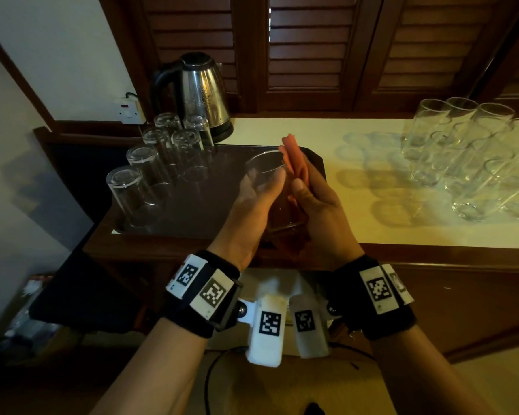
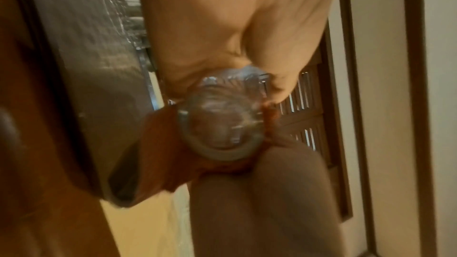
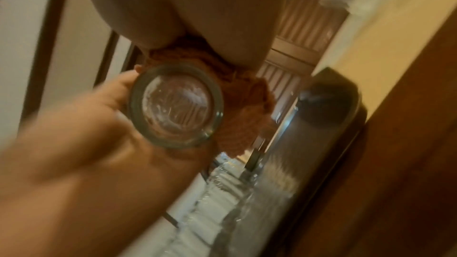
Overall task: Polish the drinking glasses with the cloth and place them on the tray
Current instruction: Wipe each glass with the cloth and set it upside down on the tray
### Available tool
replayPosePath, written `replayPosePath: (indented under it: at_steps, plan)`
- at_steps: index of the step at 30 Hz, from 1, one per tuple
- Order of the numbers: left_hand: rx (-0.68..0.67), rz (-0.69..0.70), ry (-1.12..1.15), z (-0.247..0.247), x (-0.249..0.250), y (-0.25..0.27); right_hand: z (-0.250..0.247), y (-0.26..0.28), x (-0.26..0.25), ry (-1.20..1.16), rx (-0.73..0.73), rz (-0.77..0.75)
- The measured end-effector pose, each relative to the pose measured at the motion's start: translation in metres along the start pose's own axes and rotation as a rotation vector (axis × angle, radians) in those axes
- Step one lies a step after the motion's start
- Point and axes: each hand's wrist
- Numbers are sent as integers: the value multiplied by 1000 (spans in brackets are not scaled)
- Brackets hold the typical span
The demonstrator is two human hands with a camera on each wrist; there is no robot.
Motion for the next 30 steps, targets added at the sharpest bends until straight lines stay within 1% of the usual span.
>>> replayPosePath:
  at_steps: [3,4,5,7,9,10,12,13,15,17,19,21,23,24,25,28,30]
  plan:
    - [-94,11,90,-2,1,3,-5,4,-4,-258,-19,113]
    - [-103,-1,104,-4,2,4,-6,5,-5,-290,-15,123]
    - [-93,-6,113,-6,4,3,-8,4,-4,-289,-2,114]
    - [-36,-1,118,-9,7,0,-6,2,-4,-191,15,47]
    - [8,-6,97,-5,11,-1,-1,1,-2,-55,-45,-47]
    - [24,-7,79,-1,10,-1,2,1,-3,-10,-63,-70]
    - [52,0,22,4,9,0,4,1,-3,-21,-73,-56]
    - [26,0,28,4,9,0,3,2,-3,-68,-77,-32]
    - [-88,-21,119,1,11,0,-1,3,-5,-210,-68,57]
    - [-138,-49,145,-4,14,-1,-5,3,-9,-231,-7,70]
    - [-84,-45,121,-8,13,-3,-7,4,-16,-138,28,2]
    - [-26,-46,110,-6,15,-3,-4,3,-20,73,15,-137]
    - [-29,-28,60,3,14,-2,0,1,-18,167,-10,-185]
    - [-25,-5,19,6,13,-1,2,1,-15,167,-14,-179]
    - [-27,22,-3,9,13,-1,2,1,-12,123,-17,-158]
    - [-79,32,62,10,16,1,0,6,-12,-170,-13,19]
    - [-116,8,87,7,16,1,-4,9,-14,-274,-3,53]
Point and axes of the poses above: each hand's wrist, its own y-axis away from the middle knuckle, its own z-axis out of the palm, x = y × z, and after that the axes turned 7 degrees about z, right-handed
